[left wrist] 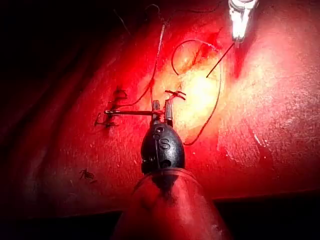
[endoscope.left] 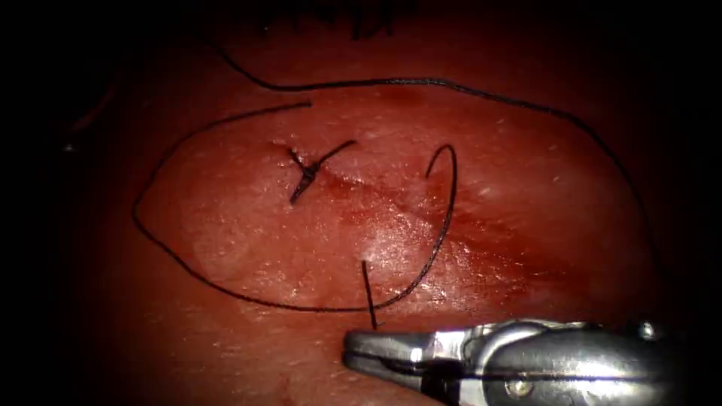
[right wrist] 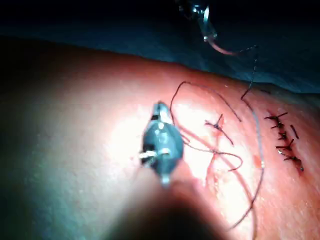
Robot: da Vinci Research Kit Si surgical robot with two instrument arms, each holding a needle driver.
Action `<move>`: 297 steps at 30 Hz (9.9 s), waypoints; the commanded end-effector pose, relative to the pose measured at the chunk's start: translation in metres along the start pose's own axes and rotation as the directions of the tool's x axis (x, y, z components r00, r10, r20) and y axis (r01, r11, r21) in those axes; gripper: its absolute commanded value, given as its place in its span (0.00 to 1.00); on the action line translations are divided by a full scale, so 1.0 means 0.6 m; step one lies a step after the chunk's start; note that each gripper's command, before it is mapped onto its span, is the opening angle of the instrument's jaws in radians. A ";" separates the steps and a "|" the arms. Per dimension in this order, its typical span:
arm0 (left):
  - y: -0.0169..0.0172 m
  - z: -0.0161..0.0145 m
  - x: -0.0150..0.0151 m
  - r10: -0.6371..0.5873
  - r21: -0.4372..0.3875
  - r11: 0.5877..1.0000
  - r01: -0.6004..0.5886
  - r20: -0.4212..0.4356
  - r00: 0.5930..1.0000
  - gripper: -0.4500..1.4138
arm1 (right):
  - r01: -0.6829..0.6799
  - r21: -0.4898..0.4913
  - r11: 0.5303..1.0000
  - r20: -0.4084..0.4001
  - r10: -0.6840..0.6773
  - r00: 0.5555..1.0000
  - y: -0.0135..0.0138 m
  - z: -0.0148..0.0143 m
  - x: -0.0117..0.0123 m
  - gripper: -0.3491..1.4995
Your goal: Wound Closure
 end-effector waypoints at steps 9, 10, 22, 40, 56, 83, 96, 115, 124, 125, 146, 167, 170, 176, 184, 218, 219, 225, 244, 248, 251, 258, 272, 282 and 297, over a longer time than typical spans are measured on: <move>0.0001 0.0014 -0.0010 -0.004 -0.001 1.000 0.004 -0.001 1.000 0.00 | 0.023 0.102 0.994 -0.053 -0.018 0.998 -0.0134 -0.0016 0.0107 0.00; 0.0001 0.0014 -0.0010 -0.004 -0.001 1.000 0.004 -0.001 1.000 0.00 | 0.025 0.115 0.993 -0.056 -0.019 0.998 -0.0141 -0.0016 0.0115 0.00; 0.0001 0.0014 -0.0010 -0.004 -0.002 1.000 0.004 0.002 1.000 0.00 | 0.026 0.092 0.995 -0.141 -0.013 0.990 -0.0132 -0.0004 0.0143 0.76; 0.0007 0.0019 -0.0009 -0.004 -0.003 1.000 0.004 0.000 1.000 0.00 | -0.005 -0.111 0.994 0.029 0.008 1.000 0.0003 0.0075 -0.0034 0.81; 0.0008 0.0019 -0.0009 -0.004 -0.004 1.000 0.004 0.000 1.000 0.00 | 0.004 -0.165 0.986 0.076 0.008 0.997 0.0040 0.0123 -0.0079 0.00; 0.0009 0.0022 -0.0008 -0.004 -0.008 1.000 0.004 0.001 1.000 0.00 | 0.008 -0.021 1.000 -0.067 -0.010 0.998 -0.0133 0.0060 0.0118 0.00; 0.0016 0.0029 -0.0003 -0.006 -0.006 1.000 0.006 0.001 1.000 0.00 | 0.046 0.094 0.995 -0.096 -0.037 0.995 -0.0220 0.0035 0.0178 0.00; -0.0097 0.0115 0.0056 -0.021 0.083 0.996 0.020 0.016 1.000 0.00 | 0.048 0.089 0.995 -0.111 -0.038 0.993 -0.0218 0.0032 0.0171 0.00; -0.0107 0.0141 0.0110 -0.005 0.105 0.994 0.008 -0.023 1.000 0.00 | 0.034 0.043 0.998 -0.121 -0.028 0.992 -0.0159 0.0026 0.0127 0.72; -0.0106 0.0140 0.0109 -0.005 0.105 0.994 0.007 -0.023 1.000 0.00 | 0.028 0.027 0.999 -0.107 -0.025 0.994 -0.0146 0.0027 0.0117 0.74; -0.0080 0.0128 0.0091 0.010 0.102 0.995 -0.007 -0.026 1.000 0.00 | 0.085 -0.105 0.991 0.074 -0.078 0.994 0.0061 0.0098 -0.0109 0.76; -0.0074 0.0128 0.0089 0.012 0.090 0.996 -0.009 -0.036 0.999 0.00 | 0.124 -0.063 0.990 0.125 -0.116 0.985 0.0061 0.0119 -0.0197 0.00; -0.0074 0.0128 0.0089 0.018 0.091 0.996 -0.015 -0.036 0.999 0.00 | 0.122 -0.051 0.991 0.117 -0.116 0.986 0.0059 0.0118 -0.0193 0.00; -0.0073 0.0128 0.0088 0.019 0.088 0.996 -0.016 -0.037 0.999 0.00 | 0.121 -0.047 0.992 0.102 -0.115 0.988 0.0043 0.0110 -0.0172 0.00; -0.0072 0.0128 0.0088 0.014 0.085 0.996 -0.010 -0.039 0.999 0.00 | 0.108 -0.019 0.994 0.064 -0.106 0.992 0.0004 0.0083 -0.0098 0.00; -0.0069 0.0129 0.0084 0.017 0.082 0.997 -0.013 -0.038 0.999 0.00 | 0.102 0.040 0.994 0.019 -0.103 0.995 -0.0065 0.0063 -0.0003 0.00; -0.0069 0.0129 0.0084 0.017 0.082 0.997 -0.013 -0.038 0.999 0.00 | 0.102 0.040 0.994 0.019 -0.103 0.995 -0.0065 0.0063 -0.0003 0.00; -0.0069 0.0129 0.0083 0.017 0.082 0.997 -0.014 -0.038 0.999 0.00 | 0.081 0.046 0.996 0.020 -0.082 0.996 -0.0069 0.0062 0.0009 0.00; -0.0057 0.0181 -0.0005 0.011 0.080 0.997 -0.013 0.023 1.000 0.00 | -0.135 0.016 0.991 0.014 0.135 0.991 0.0021 -0.0047 -0.0067 0.80; -0.0061 0.0193 -0.0035 0.013 0.075 0.997 -0.015 0.039 0.999 0.00 | -0.167 -0.010 0.986 0.024 0.167 0.986 0.0034 -0.0063 -0.0075 0.79; -0.0066 0.0218 -0.0067 0.009 0.075 0.997 -0.015 0.070 0.997 0.00 | -0.180 -0.038 0.983 0.031 0.181 0.983 0.0044 -0.0067 -0.0083 0.78; -0.0079 0.0273 -0.0115 0.028 0.070 0.997 -0.040 0.162 0.986 0.00 | -0.384 -0.229 0.894 -0.040 0.385 0.922 0.0105 -0.0068 -0.0104 0.70; -0.0099 0.0246 -0.0169 -0.137 0.147 0.985 0.094 0.324 0.936 0.88 | -0.516 -0.302 0.802 -0.078 0.519 0.851 0.0180 -0.0072 -0.0174 0.68; -0.0104 0.0147 -0.0148 -0.187 0.201 0.973 0.111 0.409 0.893 0.92 | -0.647 -0.350 0.678 -0.151 0.641 0.753 0.0252 -0.0025 -0.0244 0.73; -0.0007 0.0182 -0.0073 -0.104 0.137 0.989 0.051 0.416 0.904 0.33 | -0.716 -0.328 0.617 -0.156 0.712 0.685 0.0251 0.0050 -0.0335 0.74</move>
